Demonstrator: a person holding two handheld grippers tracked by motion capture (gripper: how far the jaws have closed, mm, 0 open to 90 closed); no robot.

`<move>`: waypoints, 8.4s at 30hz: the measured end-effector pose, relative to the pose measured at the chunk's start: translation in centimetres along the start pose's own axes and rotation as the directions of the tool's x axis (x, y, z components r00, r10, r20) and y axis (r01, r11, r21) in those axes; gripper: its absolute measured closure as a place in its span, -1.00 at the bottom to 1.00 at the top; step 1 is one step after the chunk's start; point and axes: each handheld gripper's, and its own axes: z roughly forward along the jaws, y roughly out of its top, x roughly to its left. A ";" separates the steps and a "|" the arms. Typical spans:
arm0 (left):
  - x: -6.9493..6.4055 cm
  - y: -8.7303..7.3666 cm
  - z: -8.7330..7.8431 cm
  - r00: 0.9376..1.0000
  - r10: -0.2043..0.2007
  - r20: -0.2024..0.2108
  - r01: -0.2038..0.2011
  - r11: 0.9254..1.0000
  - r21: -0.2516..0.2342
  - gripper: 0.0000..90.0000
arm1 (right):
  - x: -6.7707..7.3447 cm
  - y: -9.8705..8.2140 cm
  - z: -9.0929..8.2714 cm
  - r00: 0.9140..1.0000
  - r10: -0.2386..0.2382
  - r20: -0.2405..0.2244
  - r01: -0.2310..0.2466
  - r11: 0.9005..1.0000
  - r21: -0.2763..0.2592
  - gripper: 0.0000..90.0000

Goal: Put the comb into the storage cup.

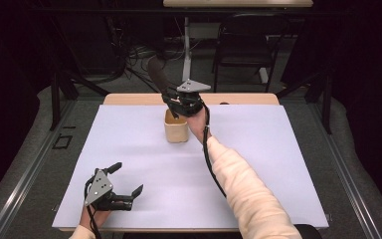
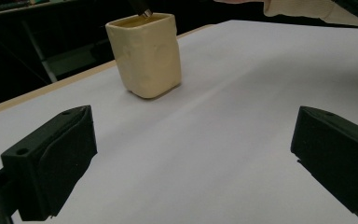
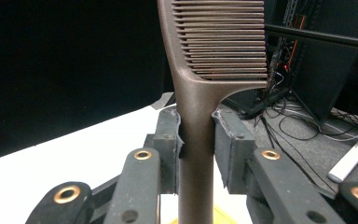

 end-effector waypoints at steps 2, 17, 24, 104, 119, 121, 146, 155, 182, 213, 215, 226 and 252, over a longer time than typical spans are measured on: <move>0.0 0.0 0.0 1.000 0.001 0.000 -0.001 1.000 0.000 -1.00 | 0.0 -0.1 0.0 1.000 0.002 -0.002 -0.002 1.000 0.006 0.61; 0.0 0.0 0.0 1.000 0.004 -0.001 -0.004 1.000 -0.001 -1.00 | -0.1 -1.2 0.3 1.000 -0.001 -0.011 0.001 0.998 0.058 0.61; 0.0 0.0 0.0 1.000 0.006 -0.001 -0.006 1.000 -0.001 -1.00 | -0.2 -1.4 0.5 1.000 -0.002 -0.012 0.003 0.997 0.071 0.61; 0.0 0.0 -0.1 1.000 0.001 -0.001 -0.001 1.000 -0.005 -1.00 | -0.5 -3.4 0.9 0.999 -0.034 -0.035 0.042 0.969 0.245 0.60; 0.0 0.1 0.0 1.000 0.004 0.000 -0.004 1.000 -0.002 -1.00 | -0.2 -3.6 1.0 0.997 -0.054 -0.050 0.066 0.952 0.298 0.59; 0.0 0.1 0.0 1.000 0.004 -0.001 -0.004 1.000 -0.002 -1.00 | -0.3 -3.6 1.0 0.997 -0.052 -0.056 0.067 0.950 0.304 0.59; -0.1 0.1 -0.1 1.000 0.006 -0.001 -0.006 1.000 -0.003 -1.00 | -0.5 -2.5 -1.0 0.997 -0.019 -0.081 0.045 0.945 0.325 -0.36; -0.1 0.1 -0.1 1.000 0.006 -0.001 -0.006 1.000 -0.001 -1.00 | -0.3 -1.9 -3.3 0.993 -0.006 -0.121 0.045 0.946 0.322 -0.71; -0.1 0.1 -0.1 1.000 0.005 0.000 -0.005 1.000 -0.003 -1.00 | 0.5 -2.4 -8.5 0.983 -0.031 -0.181 0.096 0.927 0.363 -1.00; -0.1 0.0 0.0 1.000 0.008 -0.003 -0.008 1.000 0.005 -1.00 | 0.0 -6.9 -16.9 0.994 -0.041 -0.106 0.079 0.919 0.386 -1.00; -0.1 0.0 0.0 1.000 0.008 -0.004 -0.008 1.000 0.005 -1.00 | 0.0 -7.1 -17.3 0.994 -0.038 -0.101 0.074 0.919 0.387 -1.00; -0.1 0.0 -0.1 1.000 0.009 0.002 -0.009 1.000 0.008 -1.00 | 0.3 -9.0 -19.7 0.998 -0.052 -0.044 0.065 0.931 0.360 -1.00; -0.2 0.0 0.0 1.000 0.010 -0.002 -0.010 1.000 0.015 -1.00 | 2.5 -12.6 -25.2 0.993 -0.116 0.000 0.109 0.934 0.341 -1.00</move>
